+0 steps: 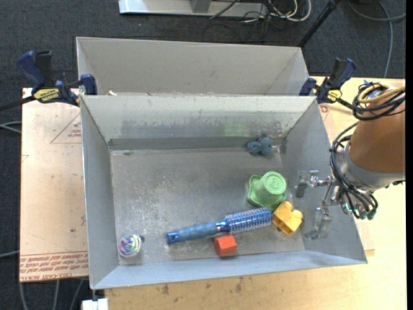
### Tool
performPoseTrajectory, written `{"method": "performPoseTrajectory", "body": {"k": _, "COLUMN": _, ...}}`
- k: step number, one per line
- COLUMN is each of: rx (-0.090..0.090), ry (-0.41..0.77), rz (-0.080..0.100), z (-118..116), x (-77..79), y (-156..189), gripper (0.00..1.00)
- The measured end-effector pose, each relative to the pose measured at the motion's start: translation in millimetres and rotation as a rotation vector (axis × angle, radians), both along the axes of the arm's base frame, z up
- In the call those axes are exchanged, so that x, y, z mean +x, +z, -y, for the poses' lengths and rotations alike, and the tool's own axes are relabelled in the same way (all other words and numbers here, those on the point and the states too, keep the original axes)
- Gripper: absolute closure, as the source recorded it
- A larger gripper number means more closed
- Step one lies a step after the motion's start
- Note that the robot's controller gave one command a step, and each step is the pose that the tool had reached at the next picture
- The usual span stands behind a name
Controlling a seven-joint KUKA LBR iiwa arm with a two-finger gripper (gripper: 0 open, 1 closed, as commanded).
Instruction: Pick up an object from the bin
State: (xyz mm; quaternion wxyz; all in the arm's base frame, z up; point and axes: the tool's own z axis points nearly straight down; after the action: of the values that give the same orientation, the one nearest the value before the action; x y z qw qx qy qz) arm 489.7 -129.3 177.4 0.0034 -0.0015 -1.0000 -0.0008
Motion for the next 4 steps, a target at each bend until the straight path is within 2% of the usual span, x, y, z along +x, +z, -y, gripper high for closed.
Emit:
{"method": "performPoseTrajectory", "body": {"k": 1, "rx": -0.006, "ry": 0.061, "rz": 0.035, "z": -30, "x": 37.9, "y": -79, "gripper": 0.0}}
{"method": "performPoseTrajectory", "body": {"k": 2, "rx": -0.005, "ry": 0.105, "rz": 0.046, "z": -43, "x": 44.0, "y": -83, "gripper": 0.0}}
{"method": "performPoseTrajectory", "body": {"k": 3, "rx": 0.001, "ry": 0.001, "rz": 0.01, "z": -87, "x": 34.7, "y": -108, "gripper": 0.0}}
{"method": "performPoseTrajectory", "body": {"k": 4, "rx": -0.001, "ry": 0.0, "rz": 0.008, "z": -84, "x": 33.9, "y": -108, "gripper": 1.0}}
